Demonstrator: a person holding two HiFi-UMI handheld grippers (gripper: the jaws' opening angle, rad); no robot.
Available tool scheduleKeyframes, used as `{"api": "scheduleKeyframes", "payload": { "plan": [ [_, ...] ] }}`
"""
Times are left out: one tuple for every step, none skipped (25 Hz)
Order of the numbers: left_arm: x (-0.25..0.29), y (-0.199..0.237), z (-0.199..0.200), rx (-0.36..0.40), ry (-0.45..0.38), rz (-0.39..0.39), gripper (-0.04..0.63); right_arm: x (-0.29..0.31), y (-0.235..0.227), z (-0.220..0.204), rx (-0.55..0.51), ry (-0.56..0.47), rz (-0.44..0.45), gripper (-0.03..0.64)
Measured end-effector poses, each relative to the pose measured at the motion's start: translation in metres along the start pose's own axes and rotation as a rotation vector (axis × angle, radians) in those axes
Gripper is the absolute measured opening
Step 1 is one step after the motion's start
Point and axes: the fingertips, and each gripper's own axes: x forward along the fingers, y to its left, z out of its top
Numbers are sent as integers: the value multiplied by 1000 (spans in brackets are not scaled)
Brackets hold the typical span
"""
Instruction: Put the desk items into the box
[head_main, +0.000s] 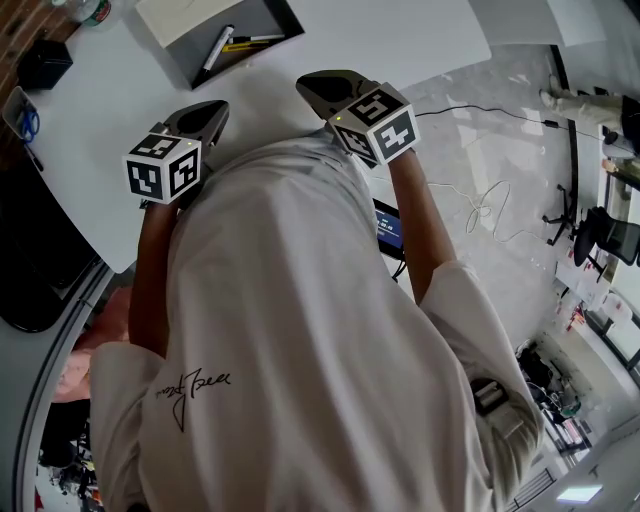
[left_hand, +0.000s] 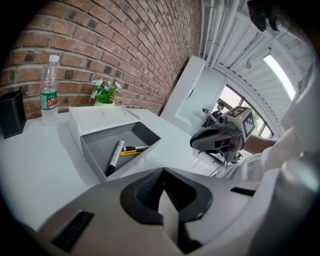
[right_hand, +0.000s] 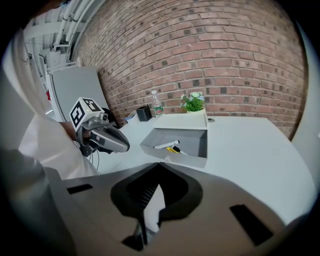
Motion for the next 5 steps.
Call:
{"api": "scheduleKeyframes", "payload": {
  "plan": [
    [2,-1,0,2,3,-2,5,-1,-2,-1,3,-1,-1,26],
    [6,-2,0,3,7,-5,5,-2,-5,-3,6,-1,-1,26],
    [9,-2,0,3,10,-7,5,-2,-7,-6,8,-1,-1,26],
    [13,-2,-1,4,12,-10,5,-2,-10,-8,11,0,-1,26],
    [17,-2,-1,4,15,-12,5,-2,-13,-11,14,1,-1,26]
  ]
}}
